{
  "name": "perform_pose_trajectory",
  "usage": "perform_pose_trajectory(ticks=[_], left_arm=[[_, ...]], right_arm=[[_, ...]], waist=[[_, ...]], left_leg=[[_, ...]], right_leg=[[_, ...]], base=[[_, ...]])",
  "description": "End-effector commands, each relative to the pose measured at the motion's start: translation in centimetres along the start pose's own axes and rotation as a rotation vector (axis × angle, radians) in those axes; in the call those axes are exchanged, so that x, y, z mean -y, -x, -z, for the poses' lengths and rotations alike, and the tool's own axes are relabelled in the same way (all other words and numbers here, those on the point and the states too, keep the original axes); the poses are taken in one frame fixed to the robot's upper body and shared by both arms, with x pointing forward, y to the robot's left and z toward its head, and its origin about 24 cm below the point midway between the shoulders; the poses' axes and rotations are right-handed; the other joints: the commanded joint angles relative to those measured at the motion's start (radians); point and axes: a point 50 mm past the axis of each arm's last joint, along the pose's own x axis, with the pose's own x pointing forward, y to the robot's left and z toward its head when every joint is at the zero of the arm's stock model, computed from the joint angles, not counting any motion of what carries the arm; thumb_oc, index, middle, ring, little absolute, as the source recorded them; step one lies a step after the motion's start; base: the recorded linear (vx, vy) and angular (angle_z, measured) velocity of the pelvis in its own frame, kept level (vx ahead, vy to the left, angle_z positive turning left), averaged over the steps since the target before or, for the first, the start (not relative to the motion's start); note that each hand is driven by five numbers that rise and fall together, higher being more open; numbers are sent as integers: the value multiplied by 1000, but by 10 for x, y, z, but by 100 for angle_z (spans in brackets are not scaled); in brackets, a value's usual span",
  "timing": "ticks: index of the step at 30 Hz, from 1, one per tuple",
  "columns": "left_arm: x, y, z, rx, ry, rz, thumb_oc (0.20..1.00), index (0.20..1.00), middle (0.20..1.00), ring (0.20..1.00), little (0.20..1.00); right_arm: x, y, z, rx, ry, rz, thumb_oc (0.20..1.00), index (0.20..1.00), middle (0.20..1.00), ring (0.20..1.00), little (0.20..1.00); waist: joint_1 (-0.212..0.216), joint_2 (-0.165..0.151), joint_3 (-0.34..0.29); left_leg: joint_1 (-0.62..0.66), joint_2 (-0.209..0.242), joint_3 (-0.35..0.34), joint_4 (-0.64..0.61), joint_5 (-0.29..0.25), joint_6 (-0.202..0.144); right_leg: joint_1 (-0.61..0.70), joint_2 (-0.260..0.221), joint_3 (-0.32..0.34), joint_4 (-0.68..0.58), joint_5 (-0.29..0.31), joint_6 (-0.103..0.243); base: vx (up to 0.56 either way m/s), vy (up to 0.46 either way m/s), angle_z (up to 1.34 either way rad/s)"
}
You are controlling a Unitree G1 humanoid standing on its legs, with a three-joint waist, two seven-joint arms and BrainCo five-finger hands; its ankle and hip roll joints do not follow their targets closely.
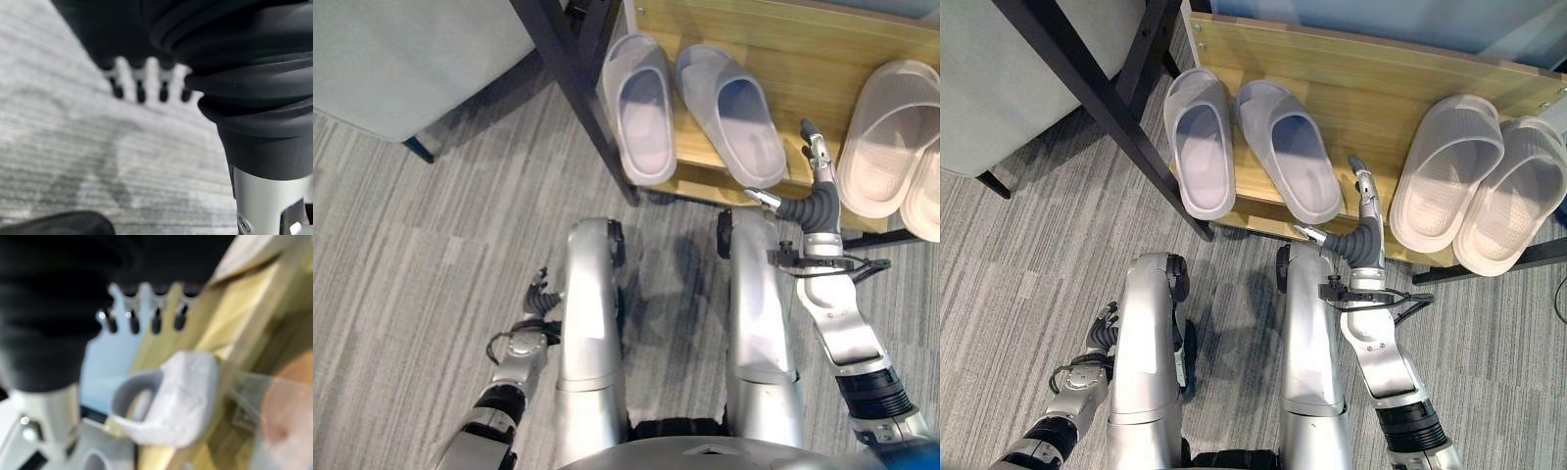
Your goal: Arrange the slippers neatly on the shoe rack.
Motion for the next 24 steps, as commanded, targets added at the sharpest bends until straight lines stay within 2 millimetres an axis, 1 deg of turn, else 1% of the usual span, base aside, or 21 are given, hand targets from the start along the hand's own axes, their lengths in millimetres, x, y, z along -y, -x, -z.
perform_pose_trajectory(ticks=[1,5,13,15,24], left_arm=[[-1,9,8,28,-65,10,1000,1000,1000,1000,1000],[-2,8,6,35,-71,6,1000,1000,1000,1000,1000],[-2,8,5,47,-86,2,1000,1000,1000,1000,1000],[-3,7,5,46,-92,-10,1000,1000,1000,1000,1000],[0,5,0,64,-104,-15,1000,1000,1000,1000,1000]], right_arm=[[-16,10,-26,118,-92,-100,1000,1000,1000,1000,1000],[-20,13,-28,118,-119,-132,1000,1000,1000,1000,1000],[-32,25,-32,109,-189,-221,1000,1000,1000,1000,1000],[-38,31,-31,97,-208,-264,1000,1000,1000,1000,1000],[-52,31,-37,117,-237,-332,1000,1000,1000,1000,1000]], waist=[[73,-13,-31],[73,-13,-31],[72,-13,-31],[72,-14,-31],[74,-10,-31]], left_leg=[[18,-54,71,35,29,113],[18,-54,71,35,29,113],[18,-52,74,40,28,113],[18,-51,73,44,30,113],[18,-48,74,47,27,114]], right_leg=[[81,9,90,11,206,-159],[80,9,92,11,208,-158],[78,12,93,17,208,-159],[78,13,95,20,211,-158],[77,14,99,22,211,-160]], base=[[0,0,0],[0,0,0],[0,0,0],[0,0,0],[0,0,0]])
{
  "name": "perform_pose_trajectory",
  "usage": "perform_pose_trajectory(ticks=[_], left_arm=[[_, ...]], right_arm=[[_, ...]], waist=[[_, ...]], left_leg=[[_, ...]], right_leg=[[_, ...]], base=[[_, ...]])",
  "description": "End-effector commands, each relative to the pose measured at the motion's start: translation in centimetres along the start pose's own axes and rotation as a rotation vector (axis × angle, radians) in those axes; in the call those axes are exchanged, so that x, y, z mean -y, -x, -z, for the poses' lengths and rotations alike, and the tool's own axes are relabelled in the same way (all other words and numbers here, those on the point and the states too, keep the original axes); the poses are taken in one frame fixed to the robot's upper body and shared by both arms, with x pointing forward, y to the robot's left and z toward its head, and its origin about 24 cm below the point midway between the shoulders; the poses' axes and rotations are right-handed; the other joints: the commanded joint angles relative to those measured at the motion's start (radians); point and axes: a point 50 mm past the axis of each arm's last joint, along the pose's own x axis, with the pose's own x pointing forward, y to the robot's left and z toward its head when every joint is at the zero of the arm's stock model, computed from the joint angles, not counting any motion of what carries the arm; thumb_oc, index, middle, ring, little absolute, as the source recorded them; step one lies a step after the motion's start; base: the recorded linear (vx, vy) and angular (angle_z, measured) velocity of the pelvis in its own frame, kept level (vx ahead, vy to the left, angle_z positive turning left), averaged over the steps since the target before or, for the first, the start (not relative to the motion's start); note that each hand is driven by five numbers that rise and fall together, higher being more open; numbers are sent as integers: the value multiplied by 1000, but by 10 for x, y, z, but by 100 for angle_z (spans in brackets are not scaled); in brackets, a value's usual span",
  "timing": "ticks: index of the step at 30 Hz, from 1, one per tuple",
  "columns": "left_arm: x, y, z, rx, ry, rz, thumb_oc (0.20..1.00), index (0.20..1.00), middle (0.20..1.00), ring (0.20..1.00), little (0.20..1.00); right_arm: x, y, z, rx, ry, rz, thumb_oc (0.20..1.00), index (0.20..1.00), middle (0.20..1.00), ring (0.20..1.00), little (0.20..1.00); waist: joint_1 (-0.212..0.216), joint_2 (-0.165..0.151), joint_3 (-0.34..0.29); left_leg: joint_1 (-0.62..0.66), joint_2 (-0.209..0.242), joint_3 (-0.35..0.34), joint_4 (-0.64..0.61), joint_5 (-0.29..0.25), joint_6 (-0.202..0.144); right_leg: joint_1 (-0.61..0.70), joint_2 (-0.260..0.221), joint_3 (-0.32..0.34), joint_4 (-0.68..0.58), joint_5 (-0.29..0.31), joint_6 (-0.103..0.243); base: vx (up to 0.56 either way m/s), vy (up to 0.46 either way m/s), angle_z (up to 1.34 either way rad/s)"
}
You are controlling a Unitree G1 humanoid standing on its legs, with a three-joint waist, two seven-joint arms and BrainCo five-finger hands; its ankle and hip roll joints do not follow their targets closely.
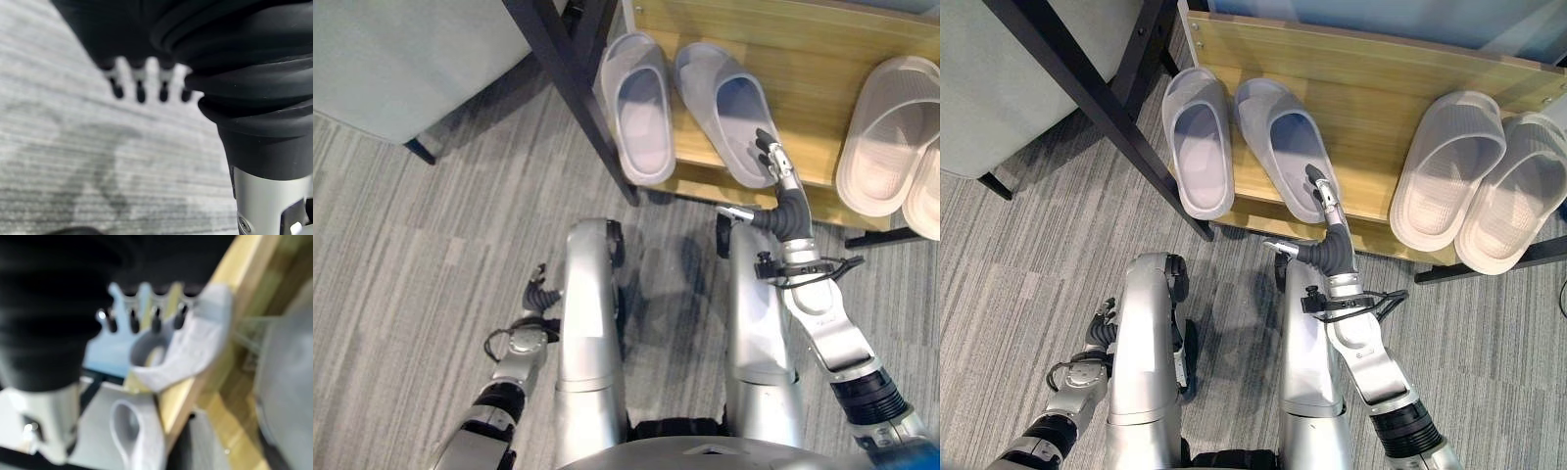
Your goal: Arrange the slippers neatly on the shoe rack.
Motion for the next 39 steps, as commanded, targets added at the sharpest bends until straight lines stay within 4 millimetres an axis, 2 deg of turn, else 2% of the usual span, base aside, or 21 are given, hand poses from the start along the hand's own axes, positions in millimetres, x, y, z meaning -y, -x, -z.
perform_pose_trajectory(ticks=[1,9,15,18,27,30,31,34,35,39], left_arm=[[1,6,4,37,-60,11,1000,1000,1000,1000,1000],[2,5,3,41,-96,-8,1000,1000,1000,1000,1000],[3,3,2,42,-117,-11,1000,1000,1000,1000,1000],[3,3,4,31,-125,-16,1000,1000,1000,1000,1000],[0,8,6,72,-172,-31,1000,1000,1000,1000,1000],[-2,9,7,72,-179,-36,1000,1000,1000,1000,1000],[-2,11,10,65,-185,-43,1000,1000,1000,1000,1000],[-3,13,14,65,-199,-47,1000,1000,1000,1000,1000],[-6,15,17,61,-203,-56,1000,1000,1000,1000,1000],[-7,18,20,61,-209,-62,1000,1000,1000,1000,1000]], right_arm=[[-34,13,-25,83,-136,-131,1000,1000,1000,1000,1000],[-50,1,-34,114,-214,-171,1000,1000,1000,1000,1000],[-61,-6,-33,95,-260,-198,1000,1000,1000,1000,1000],[-60,-10,-39,130,-256,-189,1000,1000,1000,1000,1000],[-37,-3,-83,430,-200,-179,1000,1000,1000,1000,1000],[-30,-2,-82,438,-148,-150,1000,1000,1000,1000,1000],[-18,2,-79,445,-38,-92,1000,1000,1000,1000,1000],[-7,8,-72,426,58,-43,1000,1000,1000,1000,1000],[7,14,-64,397,147,18,1000,1000,1000,1000,1000],[21,22,-57,364,223,94,1000,1000,1000,1000,1000]], waist=[[77,-7,-30],[87,1,-30],[95,4,-30],[97,5,-30],[91,-1,-30],[89,-3,-30],[85,-6,-30],[81,-7,-30],[75,-13,-30],[70,-12,-30]], left_leg=[[20,-51,59,48,28,113],[20,-54,63,48,32,113],[20,-54,65,49,32,111],[19,-54,64,49,31,110],[19,-54,66,58,32,107],[19,-54,65,57,32,107],[19,-54,63,56,32,107],[19,-53,63,54,30,106],[19,-53,63,53,30,106],[19,-52,59,50,29,106]], right_leg=[[89,7,82,16,211,-160],[94,9,81,18,215,-162],[96,9,82,20,217,-162],[96,10,83,19,217,-163],[93,11,81,29,216,-161],[93,10,82,28,216,-160],[92,8,83,27,216,-160],[93,6,84,26,216,-159],[92,5,85,24,216,-158],[93,4,85,23,214,-158]], base=[[0,0,0],[0,0,0],[0,0,0],[0,0,0],[0,0,0],[0,0,0],[0,0,0],[0,0,0],[0,0,0],[0,0,0]])
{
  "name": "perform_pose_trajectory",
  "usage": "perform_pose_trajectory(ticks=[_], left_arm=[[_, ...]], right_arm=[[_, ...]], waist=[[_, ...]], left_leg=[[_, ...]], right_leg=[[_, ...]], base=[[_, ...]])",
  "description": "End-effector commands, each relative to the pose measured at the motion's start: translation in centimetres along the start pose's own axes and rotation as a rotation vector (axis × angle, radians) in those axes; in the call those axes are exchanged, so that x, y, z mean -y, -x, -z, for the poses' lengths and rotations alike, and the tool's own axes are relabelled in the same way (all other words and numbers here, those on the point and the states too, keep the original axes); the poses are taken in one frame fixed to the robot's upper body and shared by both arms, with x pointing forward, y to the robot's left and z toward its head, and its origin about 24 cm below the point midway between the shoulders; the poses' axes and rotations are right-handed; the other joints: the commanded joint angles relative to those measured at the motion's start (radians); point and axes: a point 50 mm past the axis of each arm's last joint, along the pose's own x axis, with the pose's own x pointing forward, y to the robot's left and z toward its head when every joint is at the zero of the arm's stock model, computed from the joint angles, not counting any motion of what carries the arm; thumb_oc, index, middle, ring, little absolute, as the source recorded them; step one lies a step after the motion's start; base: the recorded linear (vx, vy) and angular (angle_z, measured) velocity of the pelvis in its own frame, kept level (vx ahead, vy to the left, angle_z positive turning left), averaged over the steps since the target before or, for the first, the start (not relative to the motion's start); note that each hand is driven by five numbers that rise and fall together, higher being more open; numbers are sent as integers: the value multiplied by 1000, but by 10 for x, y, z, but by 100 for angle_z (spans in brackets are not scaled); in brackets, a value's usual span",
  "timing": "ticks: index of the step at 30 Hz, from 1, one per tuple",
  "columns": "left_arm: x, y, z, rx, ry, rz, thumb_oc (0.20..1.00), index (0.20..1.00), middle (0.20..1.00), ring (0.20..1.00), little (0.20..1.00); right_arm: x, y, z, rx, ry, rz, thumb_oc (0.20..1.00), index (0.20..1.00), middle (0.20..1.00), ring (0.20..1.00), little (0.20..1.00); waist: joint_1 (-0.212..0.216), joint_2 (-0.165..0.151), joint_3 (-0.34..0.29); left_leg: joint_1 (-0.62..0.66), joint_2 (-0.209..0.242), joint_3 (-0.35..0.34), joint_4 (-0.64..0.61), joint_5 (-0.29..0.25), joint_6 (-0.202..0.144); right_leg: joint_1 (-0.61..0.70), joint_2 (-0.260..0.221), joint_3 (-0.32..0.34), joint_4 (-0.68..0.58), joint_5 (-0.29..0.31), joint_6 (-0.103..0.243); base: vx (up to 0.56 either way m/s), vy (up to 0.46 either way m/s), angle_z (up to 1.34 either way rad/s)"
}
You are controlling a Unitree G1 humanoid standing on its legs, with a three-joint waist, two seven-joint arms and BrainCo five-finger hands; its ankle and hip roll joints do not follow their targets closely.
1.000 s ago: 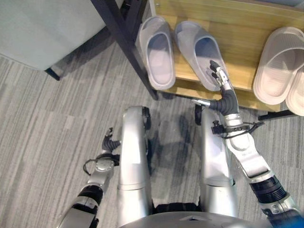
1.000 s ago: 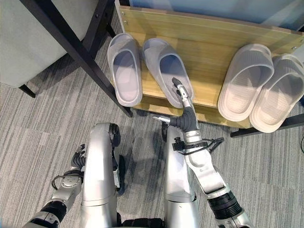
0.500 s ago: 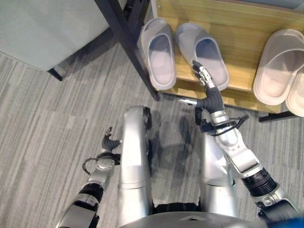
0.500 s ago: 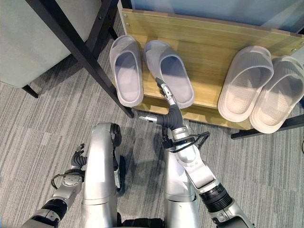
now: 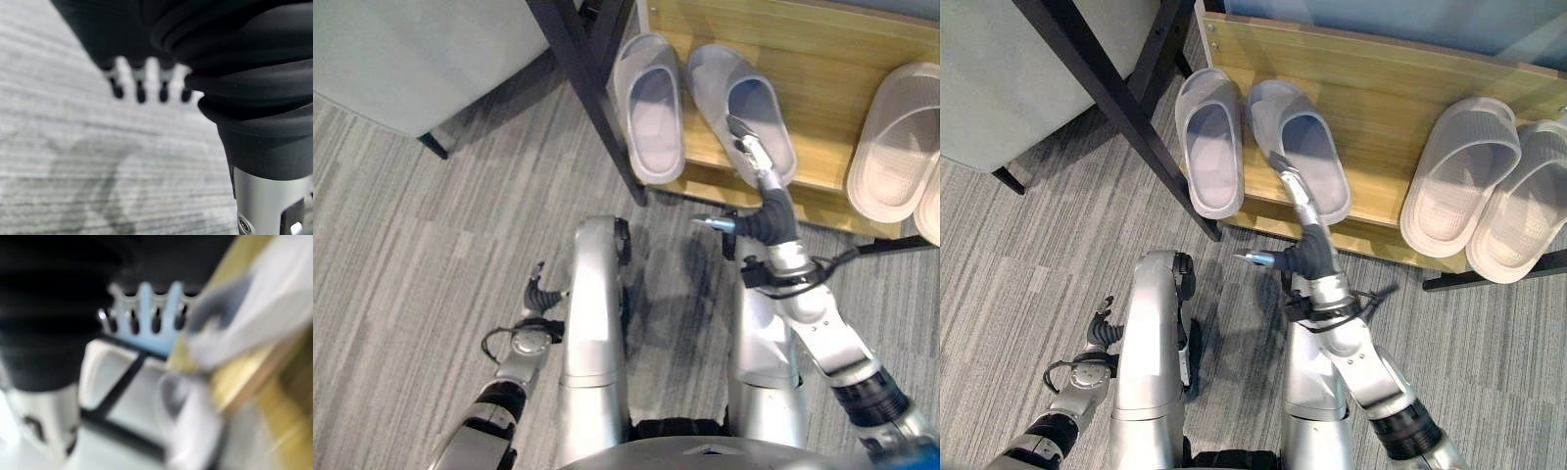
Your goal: Arrange the slippers neatly on the shoe rack.
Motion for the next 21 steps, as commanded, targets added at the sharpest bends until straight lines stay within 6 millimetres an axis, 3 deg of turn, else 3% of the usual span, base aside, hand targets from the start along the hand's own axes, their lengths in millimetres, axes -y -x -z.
perform_pose_trajectory(ticks=[1,8,9,16,21], left_arm=[[-3,12,11,29,-50,0,1000,1000,1000,1000,1000],[-2,16,16,24,-72,2,1000,1000,1000,1000,1000],[-2,15,15,26,-83,7,1000,1000,1000,1000,1000],[-1,15,15,15,-71,10,1000,1000,1000,1000,1000],[-1,13,15,3,-72,14,1000,1000,1000,1000,1000]], right_arm=[[13,-4,-38,212,11,92,1000,1000,1000,1000,1000],[34,1,-26,175,129,238,1000,1000,1000,1000,1000],[31,2,-13,88,73,246,1000,1000,1000,1000,1000],[26,5,4,-22,22,242,1000,1000,1000,1000,1000],[8,10,23,-157,-123,197,1000,1000,1000,1000,1000]], waist=[[55,-13,-32],[46,-9,-32],[45,-9,-32],[46,-3,-32],[48,0,-32]], left_leg=[[19,-52,54,38,29,106],[19,-52,51,38,34,105],[19,-52,53,39,34,106],[19,-52,56,38,35,106],[19,-51,58,37,37,106]], right_leg=[[95,-4,73,10,215,-161],[96,-5,70,11,210,-162],[96,-4,71,12,212,-160],[99,-3,75,12,219,-158],[98,-1,79,14,222,-157]], base=[[0,0,0],[0,0,0],[0,0,0],[0,0,0],[0,0,0]])
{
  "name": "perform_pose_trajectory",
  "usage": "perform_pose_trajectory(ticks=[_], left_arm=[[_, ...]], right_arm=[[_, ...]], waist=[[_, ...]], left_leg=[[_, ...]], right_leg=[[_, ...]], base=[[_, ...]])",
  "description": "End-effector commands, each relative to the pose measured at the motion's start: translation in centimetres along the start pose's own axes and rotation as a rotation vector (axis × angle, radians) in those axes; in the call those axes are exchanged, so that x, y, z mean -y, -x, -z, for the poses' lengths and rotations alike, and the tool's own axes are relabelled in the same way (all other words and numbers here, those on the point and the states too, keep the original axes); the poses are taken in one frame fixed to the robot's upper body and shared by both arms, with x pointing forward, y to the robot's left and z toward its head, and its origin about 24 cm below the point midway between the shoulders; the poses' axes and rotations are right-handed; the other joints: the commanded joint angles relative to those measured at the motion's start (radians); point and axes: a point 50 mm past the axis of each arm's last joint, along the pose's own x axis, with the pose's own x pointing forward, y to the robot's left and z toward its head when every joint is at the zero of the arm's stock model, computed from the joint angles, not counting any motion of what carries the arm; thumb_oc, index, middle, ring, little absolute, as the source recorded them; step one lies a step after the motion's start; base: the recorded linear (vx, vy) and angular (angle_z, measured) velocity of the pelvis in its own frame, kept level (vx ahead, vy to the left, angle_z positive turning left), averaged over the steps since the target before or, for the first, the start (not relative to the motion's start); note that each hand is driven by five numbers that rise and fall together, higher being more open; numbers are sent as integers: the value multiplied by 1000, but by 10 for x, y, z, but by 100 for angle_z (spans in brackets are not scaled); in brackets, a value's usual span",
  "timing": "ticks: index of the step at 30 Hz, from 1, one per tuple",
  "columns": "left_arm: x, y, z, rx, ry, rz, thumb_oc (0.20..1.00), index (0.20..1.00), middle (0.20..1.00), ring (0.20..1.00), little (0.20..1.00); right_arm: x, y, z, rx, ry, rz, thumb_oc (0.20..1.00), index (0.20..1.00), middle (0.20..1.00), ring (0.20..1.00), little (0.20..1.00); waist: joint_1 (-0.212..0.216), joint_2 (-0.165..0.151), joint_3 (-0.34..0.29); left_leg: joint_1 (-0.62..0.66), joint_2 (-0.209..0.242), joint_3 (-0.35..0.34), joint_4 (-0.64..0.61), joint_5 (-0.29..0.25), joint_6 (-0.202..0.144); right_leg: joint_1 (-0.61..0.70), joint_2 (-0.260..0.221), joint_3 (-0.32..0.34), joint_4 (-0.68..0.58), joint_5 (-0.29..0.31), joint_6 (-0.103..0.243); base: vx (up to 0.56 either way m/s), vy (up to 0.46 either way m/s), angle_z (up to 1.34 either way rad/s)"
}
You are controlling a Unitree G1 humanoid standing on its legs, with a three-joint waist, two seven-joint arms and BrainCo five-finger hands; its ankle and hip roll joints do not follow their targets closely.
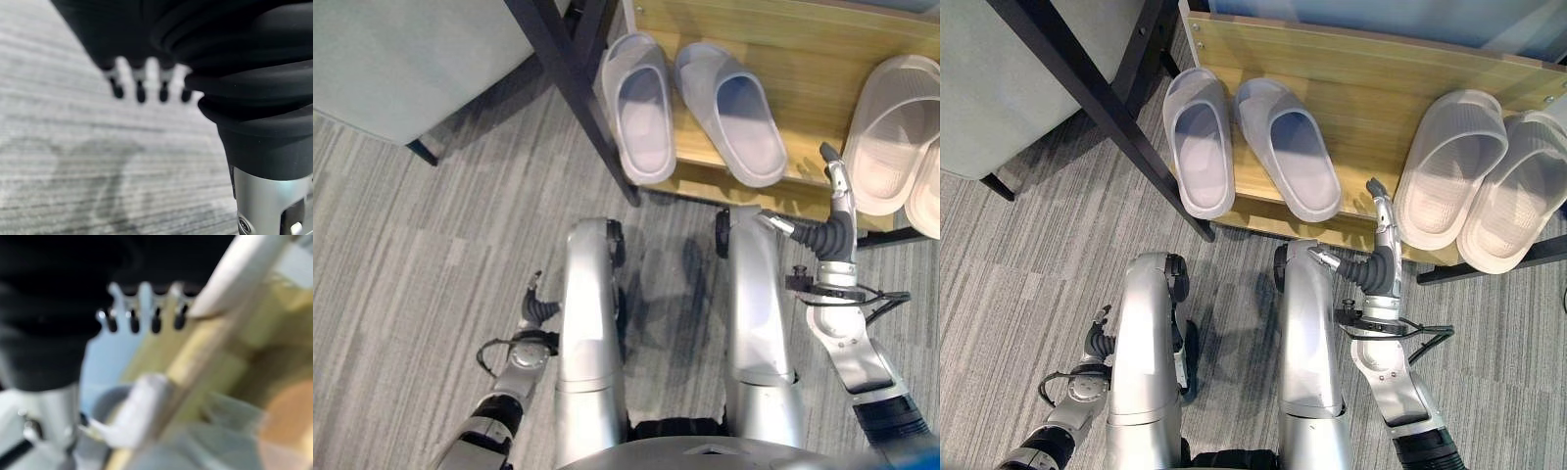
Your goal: Arrange the slippers neatly on the shoe rack.
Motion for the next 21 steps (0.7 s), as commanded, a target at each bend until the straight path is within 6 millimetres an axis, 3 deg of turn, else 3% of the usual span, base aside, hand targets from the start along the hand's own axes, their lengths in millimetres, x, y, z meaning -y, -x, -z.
perform_pose_trajectory(ticks=[1,8,21], left_arm=[[-1,7,8,4,-40,15,1000,1000,1000,1000,1000],[2,6,6,8,-43,30,1000,1000,1000,1000,1000],[5,5,4,14,-52,49,1000,1000,1000,1000,1000]], right_arm=[[-3,-3,-33,115,-158,-51,1000,1000,1000,1000,1000],[-12,-7,-25,61,-207,-71,1000,1000,1000,1000,1000],[-20,-17,-42,133,-278,-104,1000,1000,1000,1000,1000]], waist=[[66,1,-32],[71,6,-32],[79,10,-32]], left_leg=[[23,-51,58,34,39,106],[23,-52,59,34,39,106],[23,-55,61,42,41,105]], right_leg=[[102,-2,78,13,225,-161],[103,1,82,14,227,-160],[107,3,82,19,229,-161]], base=[[0,0,0],[0,0,0],[0,0,0]])
